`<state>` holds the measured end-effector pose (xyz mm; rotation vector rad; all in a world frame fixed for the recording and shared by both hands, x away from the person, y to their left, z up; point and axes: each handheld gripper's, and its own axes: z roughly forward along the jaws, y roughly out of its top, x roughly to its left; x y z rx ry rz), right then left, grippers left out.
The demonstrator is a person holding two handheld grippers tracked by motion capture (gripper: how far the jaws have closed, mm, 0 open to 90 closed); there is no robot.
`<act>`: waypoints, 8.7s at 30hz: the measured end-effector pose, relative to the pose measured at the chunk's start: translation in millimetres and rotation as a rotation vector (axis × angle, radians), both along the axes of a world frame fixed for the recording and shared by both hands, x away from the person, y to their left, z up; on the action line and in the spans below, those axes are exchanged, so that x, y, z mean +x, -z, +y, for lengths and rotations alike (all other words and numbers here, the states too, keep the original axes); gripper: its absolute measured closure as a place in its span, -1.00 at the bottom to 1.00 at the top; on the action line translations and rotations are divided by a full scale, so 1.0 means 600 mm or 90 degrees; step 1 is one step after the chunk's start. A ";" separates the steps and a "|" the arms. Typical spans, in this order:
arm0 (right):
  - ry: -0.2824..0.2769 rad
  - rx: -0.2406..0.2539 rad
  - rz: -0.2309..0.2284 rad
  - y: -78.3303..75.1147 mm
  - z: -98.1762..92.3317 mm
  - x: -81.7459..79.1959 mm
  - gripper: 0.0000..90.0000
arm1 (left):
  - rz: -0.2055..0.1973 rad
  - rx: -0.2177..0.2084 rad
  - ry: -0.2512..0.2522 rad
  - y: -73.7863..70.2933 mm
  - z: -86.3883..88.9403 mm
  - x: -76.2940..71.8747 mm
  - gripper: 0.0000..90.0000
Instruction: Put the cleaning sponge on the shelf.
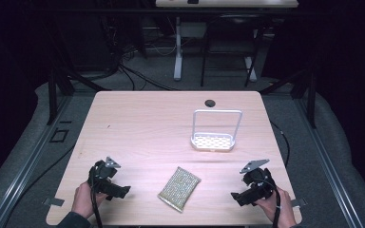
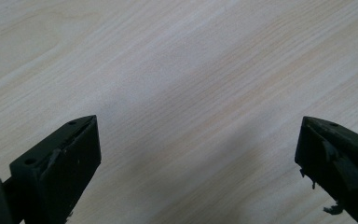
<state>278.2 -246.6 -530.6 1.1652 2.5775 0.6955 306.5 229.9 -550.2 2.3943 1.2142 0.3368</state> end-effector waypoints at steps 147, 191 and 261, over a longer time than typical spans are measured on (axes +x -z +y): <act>-0.067 0.034 0.002 -0.040 0.174 0.079 0.02 | -0.010 0.006 0.031 0.000 -0.018 -0.005 -0.93; 0.076 0.051 -0.043 -0.052 0.096 0.121 0.05 | -0.023 0.012 0.018 -0.001 -0.022 -0.001 -0.95; 0.235 -0.003 -0.120 -0.012 0.145 0.257 -0.14 | -0.028 0.018 0.033 -0.002 -0.023 0.000 -0.95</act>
